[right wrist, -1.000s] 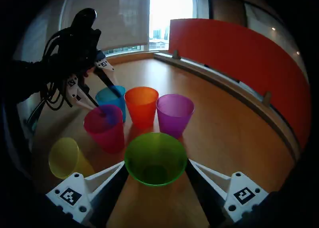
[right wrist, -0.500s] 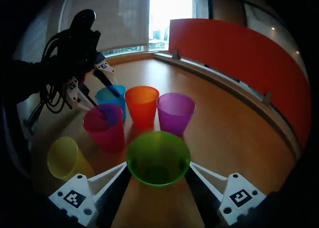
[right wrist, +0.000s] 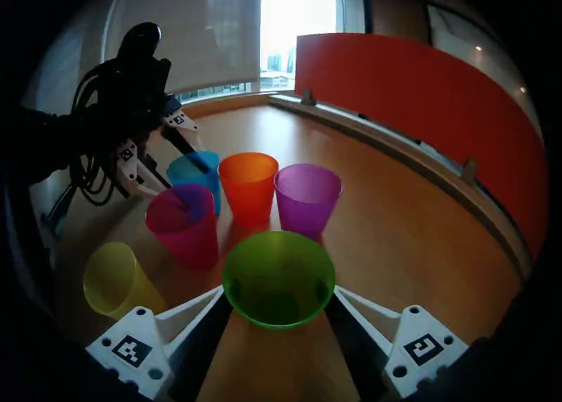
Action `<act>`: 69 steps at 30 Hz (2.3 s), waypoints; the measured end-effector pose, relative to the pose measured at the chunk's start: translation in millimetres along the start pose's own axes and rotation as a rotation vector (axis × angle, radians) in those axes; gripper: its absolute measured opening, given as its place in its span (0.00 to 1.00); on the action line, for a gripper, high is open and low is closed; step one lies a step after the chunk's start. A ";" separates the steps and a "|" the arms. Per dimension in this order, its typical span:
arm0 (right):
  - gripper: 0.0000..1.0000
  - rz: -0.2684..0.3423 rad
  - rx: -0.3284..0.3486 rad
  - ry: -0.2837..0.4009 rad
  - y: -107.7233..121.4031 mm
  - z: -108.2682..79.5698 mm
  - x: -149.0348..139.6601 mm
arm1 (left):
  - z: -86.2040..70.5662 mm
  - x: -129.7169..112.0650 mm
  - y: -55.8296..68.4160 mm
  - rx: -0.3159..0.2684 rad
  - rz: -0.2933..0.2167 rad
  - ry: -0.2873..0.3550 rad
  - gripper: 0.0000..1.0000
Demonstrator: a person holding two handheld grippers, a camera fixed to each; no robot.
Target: Pour water
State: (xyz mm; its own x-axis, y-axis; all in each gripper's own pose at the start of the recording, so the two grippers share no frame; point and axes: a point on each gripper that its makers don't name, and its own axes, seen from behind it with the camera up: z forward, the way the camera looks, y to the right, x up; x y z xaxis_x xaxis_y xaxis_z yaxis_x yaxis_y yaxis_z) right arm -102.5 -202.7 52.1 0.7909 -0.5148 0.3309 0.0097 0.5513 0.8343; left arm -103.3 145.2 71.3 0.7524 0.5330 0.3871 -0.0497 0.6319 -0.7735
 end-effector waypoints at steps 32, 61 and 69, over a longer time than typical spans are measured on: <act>0.87 -0.001 -0.035 0.081 -1.1 -22.0 34.2 | -37.2 28.1 -2.2 0.068 -0.052 0.121 0.81; 0.87 -0.061 -0.086 0.225 -9.9 -86.6 105.5 | -102.6 92.6 3.7 0.164 -0.029 0.264 0.80; 0.87 -0.074 -0.097 0.260 -13.9 -103.5 121.3 | -119.0 111.6 7.6 0.179 -0.050 0.323 0.81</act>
State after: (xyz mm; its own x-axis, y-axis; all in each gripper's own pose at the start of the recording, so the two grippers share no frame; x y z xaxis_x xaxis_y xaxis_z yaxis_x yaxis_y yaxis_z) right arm 56.6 -204.8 34.9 0.9162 -0.3771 0.1353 0.1225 0.5853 0.8015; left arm 58.4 142.6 48.9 0.9237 0.3123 0.2219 -0.1004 0.7564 -0.6464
